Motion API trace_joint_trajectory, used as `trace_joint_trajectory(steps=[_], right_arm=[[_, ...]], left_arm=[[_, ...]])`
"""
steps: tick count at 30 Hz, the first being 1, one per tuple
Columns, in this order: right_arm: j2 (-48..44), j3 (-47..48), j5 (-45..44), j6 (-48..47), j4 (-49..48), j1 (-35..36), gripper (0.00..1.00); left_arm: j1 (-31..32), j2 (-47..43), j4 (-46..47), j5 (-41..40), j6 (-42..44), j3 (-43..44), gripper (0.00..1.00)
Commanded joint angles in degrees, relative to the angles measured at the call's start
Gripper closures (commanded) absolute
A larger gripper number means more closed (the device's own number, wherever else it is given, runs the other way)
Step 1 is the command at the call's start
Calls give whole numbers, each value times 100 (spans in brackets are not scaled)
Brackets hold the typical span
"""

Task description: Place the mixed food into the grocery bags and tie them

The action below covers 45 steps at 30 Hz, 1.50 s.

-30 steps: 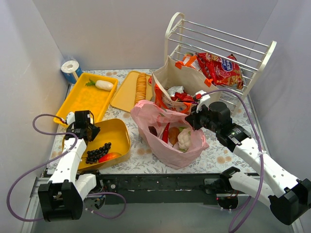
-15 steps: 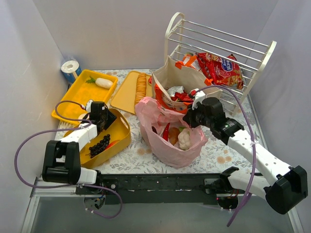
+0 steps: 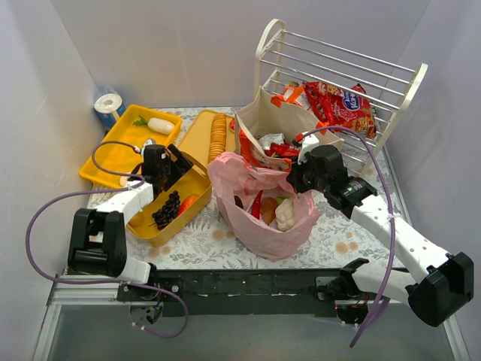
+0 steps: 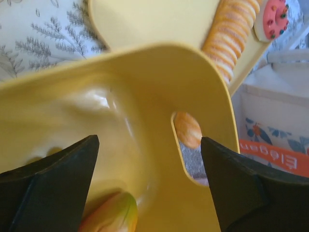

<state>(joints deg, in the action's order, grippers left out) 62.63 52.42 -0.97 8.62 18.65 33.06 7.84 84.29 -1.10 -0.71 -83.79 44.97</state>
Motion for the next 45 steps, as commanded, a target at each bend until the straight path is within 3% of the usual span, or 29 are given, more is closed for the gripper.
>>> trace_joint_trajectory(steps=[1, 7, 9, 13, 23, 31, 35, 41, 42, 45], right_arm=[[3, 286, -44, -89, -46, -10, 99], [-49, 181, 412, -150, -397, -10, 99], [-110, 40, 562, -150, -538, -10, 99], [-321, -153, 791, -115, -784, -10, 99], [-893, -373, 660, -449, -969, -19, 99], [-1218, -531, 546, -616, -1031, -10, 99], [-1253, -628, 528, -564, -1057, -10, 99], [-1113, -725, 528, -484, -1092, -10, 99], [-1061, -734, 511, -493, -1092, -10, 99], [-938, -716, 493, -467, -1057, -10, 99]], left_arm=[[69, -966, -1179, 204, -58, 196, 11], [104, -1758, -3332, -1429, -305, 581, 2], [104, -1662, -4112, -2349, -287, 705, 2], [78, -864, -5214, -3285, -252, 995, 2], [-265, -134, -5637, -3884, -497, 1206, 2], [-370, 333, -5462, -3998, -639, 961, 2], [-467, 474, -5287, -4174, -560, 935, 12], [-458, 185, -4891, -3876, -148, 847, 51], [-450, 97, -4830, -3649, -60, 829, 61], [-432, -368, -4654, -3253, 265, 785, 69]])
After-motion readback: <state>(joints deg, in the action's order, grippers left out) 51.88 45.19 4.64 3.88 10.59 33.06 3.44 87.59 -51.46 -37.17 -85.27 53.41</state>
